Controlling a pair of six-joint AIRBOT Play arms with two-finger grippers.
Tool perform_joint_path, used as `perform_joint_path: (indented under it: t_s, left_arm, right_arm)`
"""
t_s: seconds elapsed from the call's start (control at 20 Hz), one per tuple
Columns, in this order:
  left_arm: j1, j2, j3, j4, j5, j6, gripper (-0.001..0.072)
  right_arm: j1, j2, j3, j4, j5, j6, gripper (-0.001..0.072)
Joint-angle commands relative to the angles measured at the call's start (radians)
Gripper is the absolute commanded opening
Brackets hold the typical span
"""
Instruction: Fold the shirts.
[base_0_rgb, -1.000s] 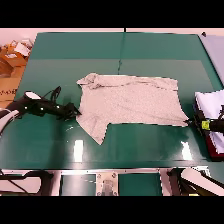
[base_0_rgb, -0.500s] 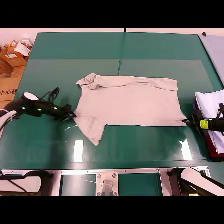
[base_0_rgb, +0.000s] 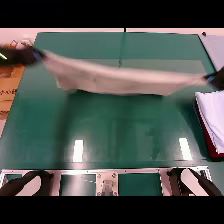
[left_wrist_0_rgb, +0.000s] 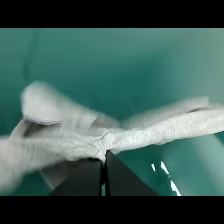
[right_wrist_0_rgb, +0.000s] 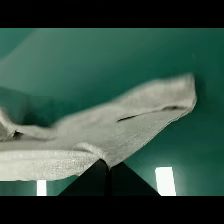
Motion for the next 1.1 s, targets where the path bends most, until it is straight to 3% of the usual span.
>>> perform_joint_path:
  t_s: [0.0,0.25,0.45,0.8,1.05]
  left_arm:
    - [0.003,0.138,0.333,-0.001,0.001,-0.031,0.002]
    - [0.003,0.211,0.679,0.028,-0.018,-0.077,0.0021]
    - [0.003,0.246,0.702,0.095,-0.069,-0.165,0.0021]
    - [0.003,0.195,0.285,0.11,-0.014,-0.187,0.0021]
    - [0.002,-0.033,-0.005,-0.039,0.088,-0.126,0.0021]
  right_arm:
    - [0.007,0.116,0.298,0.02,0.012,0.093,0.0008]
    - [0.007,0.2,0.571,-0.021,-0.056,0.153,0.0008]
    - [0.007,0.206,0.623,-0.075,-0.073,0.188,0.0008]
    - [0.05,0.108,0.336,-0.043,-0.092,0.118,0.0007]
    - [0.209,-0.079,0.018,-0.044,-0.321,0.01,0.0008]
